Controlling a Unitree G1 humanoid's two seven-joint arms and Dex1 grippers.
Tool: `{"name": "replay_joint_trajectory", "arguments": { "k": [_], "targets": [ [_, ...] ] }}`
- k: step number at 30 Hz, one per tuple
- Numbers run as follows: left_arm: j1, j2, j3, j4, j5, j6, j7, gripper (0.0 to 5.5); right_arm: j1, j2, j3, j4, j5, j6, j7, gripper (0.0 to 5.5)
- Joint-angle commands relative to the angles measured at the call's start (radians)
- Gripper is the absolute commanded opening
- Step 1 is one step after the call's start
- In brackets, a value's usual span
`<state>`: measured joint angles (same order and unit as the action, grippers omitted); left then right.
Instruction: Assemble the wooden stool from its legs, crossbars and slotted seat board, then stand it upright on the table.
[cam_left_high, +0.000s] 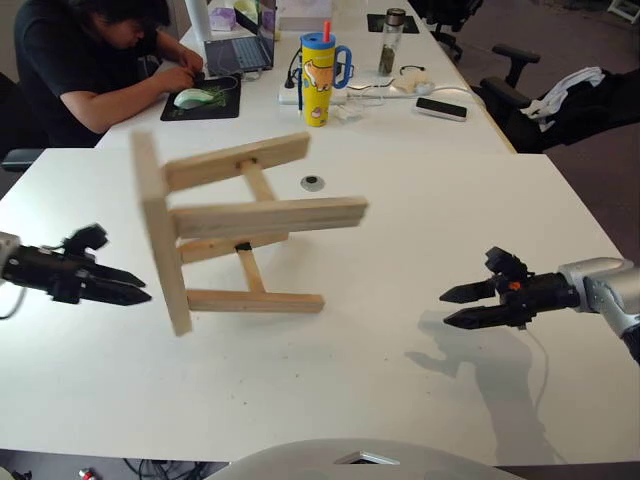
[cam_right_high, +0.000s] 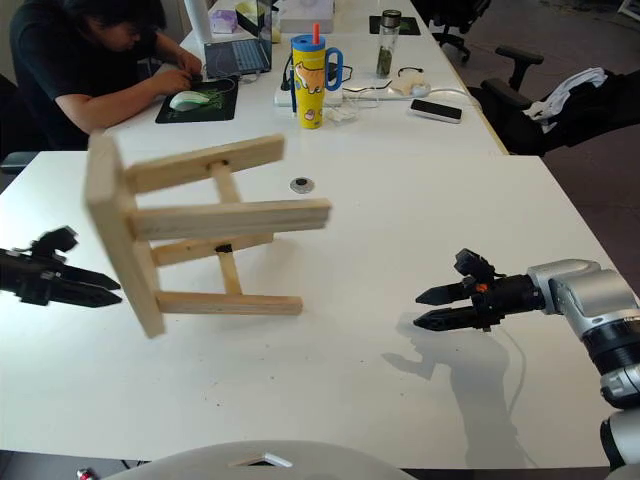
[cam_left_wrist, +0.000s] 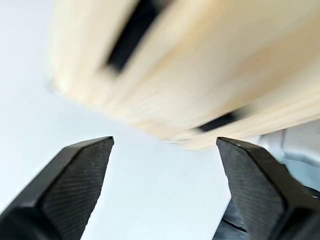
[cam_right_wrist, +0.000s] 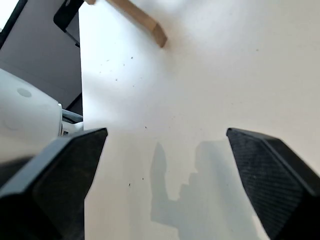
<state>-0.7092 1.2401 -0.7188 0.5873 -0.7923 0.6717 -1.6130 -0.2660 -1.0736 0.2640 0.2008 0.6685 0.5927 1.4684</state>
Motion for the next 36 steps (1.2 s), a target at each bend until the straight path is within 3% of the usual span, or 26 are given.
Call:
{"name": "replay_joint_trajectory", "arguments": {
  "k": [1, 4, 9, 17, 21, 29, 36],
  "targets": [
    [-0.123, -0.132, 0.266, -0.058, -0.153, 0.207, 0.015, 3.81, 0.110, 0.074, -0.116, -0.092, 0.047, 0.035, -0.107, 4.43],
    [-0.084, -0.142, 0.370, -0.126, -0.148, 0.257, 0.040, 3.81, 0.200, 0.123, -0.175, -0.165, 0.073, 0.048, -0.166, 4.43],
    [0.053, -0.097, 0.424, -0.185, 0.004, 0.171, 0.027, 3.81, 0.270, 0.205, -0.230, -0.205, 0.038, 0.010, -0.253, 4.43],
    [0.227, -0.156, 0.572, -0.305, 0.097, 0.035, 0.081, 3.81, 0.219, 0.365, -0.231, -0.334, -0.181, -0.163, -0.551, 4.43],
    [0.305, -0.219, 0.627, -0.351, 0.133, -0.016, 0.173, 3.81, 0.076, 0.486, -0.182, -0.366, -0.196, -0.186, -0.608, 4.43],
    [0.413, -0.369, 0.684, -0.470, 0.111, 0.018, 0.312, 3.81, -0.211, 0.730, -0.086, -0.068, -0.244, -0.252, -0.575, 4.43],
    [0.445, -0.418, 0.703, -0.510, 0.111, 0.047, 0.343, 3.81, -0.346, 0.813, -0.112, 0.192, -0.231, -0.269, -0.451, 4.43]
  ]
}}
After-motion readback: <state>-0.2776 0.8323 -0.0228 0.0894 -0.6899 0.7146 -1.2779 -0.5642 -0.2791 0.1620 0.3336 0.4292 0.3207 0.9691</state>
